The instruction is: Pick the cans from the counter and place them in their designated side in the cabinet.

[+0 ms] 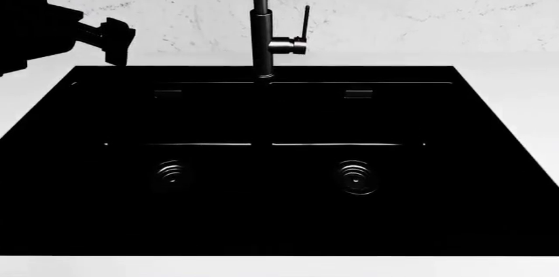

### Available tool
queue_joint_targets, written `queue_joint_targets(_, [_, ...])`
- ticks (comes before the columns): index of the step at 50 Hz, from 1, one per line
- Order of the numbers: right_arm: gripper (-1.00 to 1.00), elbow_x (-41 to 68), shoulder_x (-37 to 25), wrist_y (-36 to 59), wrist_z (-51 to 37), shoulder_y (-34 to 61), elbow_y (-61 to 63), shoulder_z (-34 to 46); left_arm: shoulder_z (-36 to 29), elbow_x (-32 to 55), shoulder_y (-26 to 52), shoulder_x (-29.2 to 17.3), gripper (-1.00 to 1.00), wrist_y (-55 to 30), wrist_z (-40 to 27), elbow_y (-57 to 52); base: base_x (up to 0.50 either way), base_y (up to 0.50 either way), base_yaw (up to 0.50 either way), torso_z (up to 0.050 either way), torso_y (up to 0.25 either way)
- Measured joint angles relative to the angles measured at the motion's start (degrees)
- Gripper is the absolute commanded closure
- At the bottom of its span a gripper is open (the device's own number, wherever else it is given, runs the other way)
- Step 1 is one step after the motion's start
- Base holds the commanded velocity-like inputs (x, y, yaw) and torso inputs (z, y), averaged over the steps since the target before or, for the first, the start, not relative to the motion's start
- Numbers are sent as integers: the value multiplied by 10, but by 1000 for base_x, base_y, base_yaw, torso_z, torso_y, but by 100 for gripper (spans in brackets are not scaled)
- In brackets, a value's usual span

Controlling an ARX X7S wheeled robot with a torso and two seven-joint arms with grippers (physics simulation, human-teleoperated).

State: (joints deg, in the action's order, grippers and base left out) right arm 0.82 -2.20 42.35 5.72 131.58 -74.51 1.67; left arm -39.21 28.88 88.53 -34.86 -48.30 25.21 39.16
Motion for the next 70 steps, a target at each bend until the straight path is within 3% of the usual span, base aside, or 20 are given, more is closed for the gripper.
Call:
queue_joint_targets(34, [-100, -3, 1, 0, 8, -1, -1, 3, 4, 3, -3, -4, -100, -4, -5, -12, -4, 0, 0, 0, 0])
queue_joint_targets(70, [-100, -7, 0, 0, 7, -4, -5, 5, 9, 9, 1, -7, -100, -13, -9, -30, -393, 11, 0, 0, -1])
